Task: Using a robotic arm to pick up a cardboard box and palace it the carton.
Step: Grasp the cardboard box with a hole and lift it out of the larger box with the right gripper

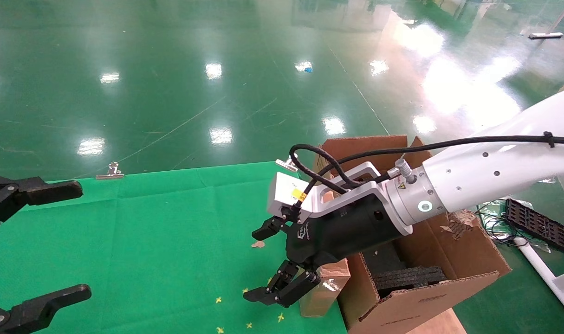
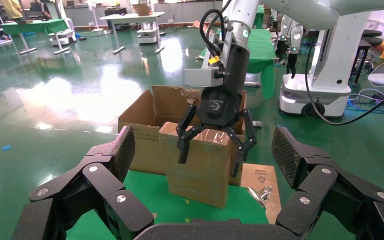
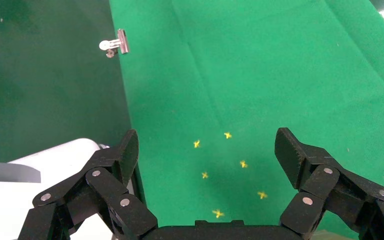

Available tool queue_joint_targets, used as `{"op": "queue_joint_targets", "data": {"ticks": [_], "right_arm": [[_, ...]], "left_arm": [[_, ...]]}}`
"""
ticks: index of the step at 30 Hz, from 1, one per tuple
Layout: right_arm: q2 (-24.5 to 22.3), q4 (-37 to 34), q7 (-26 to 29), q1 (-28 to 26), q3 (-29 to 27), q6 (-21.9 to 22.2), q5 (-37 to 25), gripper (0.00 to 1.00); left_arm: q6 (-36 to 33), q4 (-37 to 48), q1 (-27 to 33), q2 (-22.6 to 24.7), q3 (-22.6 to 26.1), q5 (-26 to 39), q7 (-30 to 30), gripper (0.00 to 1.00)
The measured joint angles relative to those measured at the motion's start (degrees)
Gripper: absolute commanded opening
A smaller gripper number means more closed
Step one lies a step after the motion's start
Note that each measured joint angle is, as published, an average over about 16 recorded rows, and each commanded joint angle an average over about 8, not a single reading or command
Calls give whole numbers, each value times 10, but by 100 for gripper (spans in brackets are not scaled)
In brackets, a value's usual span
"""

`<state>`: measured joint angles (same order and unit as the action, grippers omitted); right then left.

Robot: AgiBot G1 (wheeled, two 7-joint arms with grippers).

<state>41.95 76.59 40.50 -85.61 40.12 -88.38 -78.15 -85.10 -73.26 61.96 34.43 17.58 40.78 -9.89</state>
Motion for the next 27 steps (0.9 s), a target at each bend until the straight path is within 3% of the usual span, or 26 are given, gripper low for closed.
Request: {"op": "queue_joint_targets", "data": {"ticks": [8, 19, 27], "right_arm": [[29, -2, 12, -33, 43, -6, -56, 100], [76, -2, 39, -117, 130, -13, -162, 100], [78, -6, 55, -192, 190, -21, -183, 100]], "left_arm": [[0, 0, 0, 0, 0, 0, 0, 100], [0, 0, 0, 0, 0, 0, 0, 100], [0, 0, 0, 0, 1, 0, 0, 100]]}}
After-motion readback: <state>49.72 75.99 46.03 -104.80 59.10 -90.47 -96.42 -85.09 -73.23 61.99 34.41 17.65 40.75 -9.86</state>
